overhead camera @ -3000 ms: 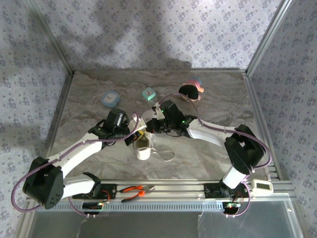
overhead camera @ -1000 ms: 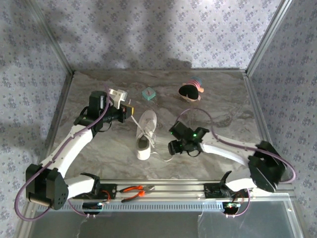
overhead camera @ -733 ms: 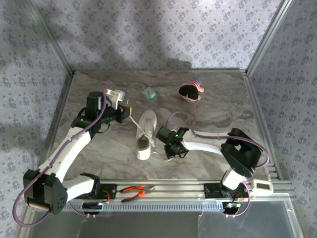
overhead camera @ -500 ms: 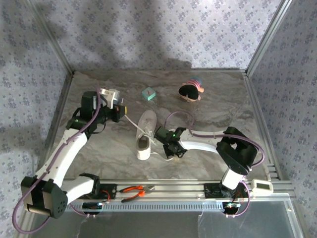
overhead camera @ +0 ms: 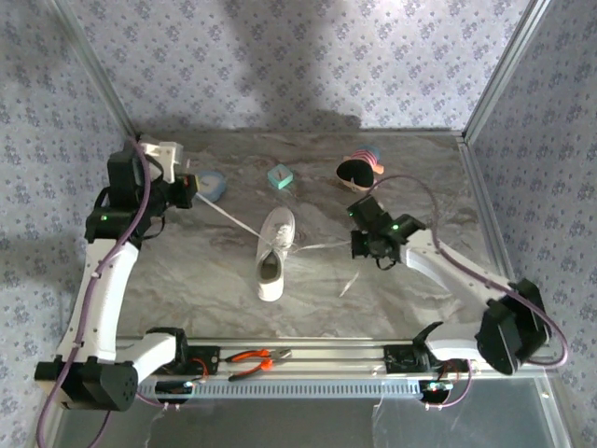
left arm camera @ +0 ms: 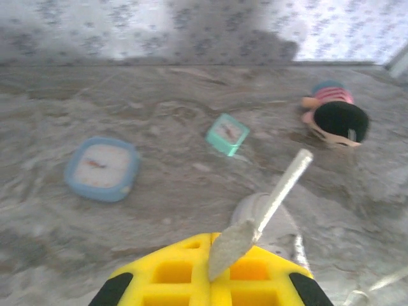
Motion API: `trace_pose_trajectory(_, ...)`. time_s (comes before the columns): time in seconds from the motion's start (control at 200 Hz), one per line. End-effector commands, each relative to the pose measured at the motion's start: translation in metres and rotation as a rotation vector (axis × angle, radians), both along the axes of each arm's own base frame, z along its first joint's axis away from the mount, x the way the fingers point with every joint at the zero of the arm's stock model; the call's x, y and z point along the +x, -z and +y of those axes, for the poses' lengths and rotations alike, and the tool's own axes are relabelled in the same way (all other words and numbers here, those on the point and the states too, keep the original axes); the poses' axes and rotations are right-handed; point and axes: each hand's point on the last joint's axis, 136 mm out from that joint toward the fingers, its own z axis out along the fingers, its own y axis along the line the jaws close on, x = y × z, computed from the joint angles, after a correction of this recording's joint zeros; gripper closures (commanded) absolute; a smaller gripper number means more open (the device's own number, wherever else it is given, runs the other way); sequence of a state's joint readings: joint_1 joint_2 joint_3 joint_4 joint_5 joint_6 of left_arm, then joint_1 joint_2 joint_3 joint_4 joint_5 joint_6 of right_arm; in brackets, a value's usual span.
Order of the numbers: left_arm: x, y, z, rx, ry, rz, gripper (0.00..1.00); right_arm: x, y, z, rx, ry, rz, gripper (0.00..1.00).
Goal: Tie the shoes
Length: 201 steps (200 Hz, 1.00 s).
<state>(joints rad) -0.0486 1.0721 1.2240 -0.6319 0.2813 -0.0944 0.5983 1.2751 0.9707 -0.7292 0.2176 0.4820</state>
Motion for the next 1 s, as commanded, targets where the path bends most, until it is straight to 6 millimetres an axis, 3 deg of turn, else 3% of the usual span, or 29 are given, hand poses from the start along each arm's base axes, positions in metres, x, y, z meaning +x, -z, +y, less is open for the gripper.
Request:
trace_pose_trajectory(0.0, -0.008, 0.018, 0.043, 0.067, -0.161, 0.100, 1.00, 0.004, -0.017, -0.021, -0.029, -0.014, -0.026, 1.00)
trace_pose_trajectory(0.22, -0.013, 0.081, 0.128, 0.024, -0.460, 0.300, 1.00, 0.010, -0.016, -0.017, 0.032, -0.051, -0.036, 1.00)
trace_pose_trajectory(0.44, -0.020, 0.137, 0.159, 0.015, -0.548, 0.444, 1.00, 0.013, -0.007, -0.021, 0.044, -0.061, -0.011, 1.00)
trace_pose_trajectory(0.63, -0.026, 0.158, 0.181, 0.080, -0.612, 0.510, 1.00, 0.003, 0.013, -0.023, 0.077, -0.050, 0.042, 1.00)
trace_pose_trajectory(0.699, -0.025, 0.165, 0.182, 0.082, -0.605, 0.537, 1.00, -0.003, 0.027, -0.019, 0.107, -0.058, 0.075, 1.00)
trace_pose_trajectory(0.799, -0.020, 0.172, 0.165, 0.008, -0.529, 0.553, 1.00, -0.006, 0.034, 0.000, 0.182, -0.114, 0.077, 1.00)
trace_pose_trajectory(0.854, -0.021, 0.178, 0.155, -0.028, -0.488, 0.575, 0.86, -0.007, 0.032, 0.010, 0.198, -0.158, 0.066, 1.00)
trace_pose_trajectory(0.914, -0.026, 0.183, 0.148, -0.031, -0.464, 0.601, 0.70, -0.005, 0.027, 0.019, 0.192, -0.204, 0.043, 0.92)
trace_pose_trajectory(0.999, -0.033, 0.184, 0.142, -0.007, -0.432, 0.612, 0.56, -0.005, 0.017, 0.031, 0.169, -0.297, 0.002, 0.73)
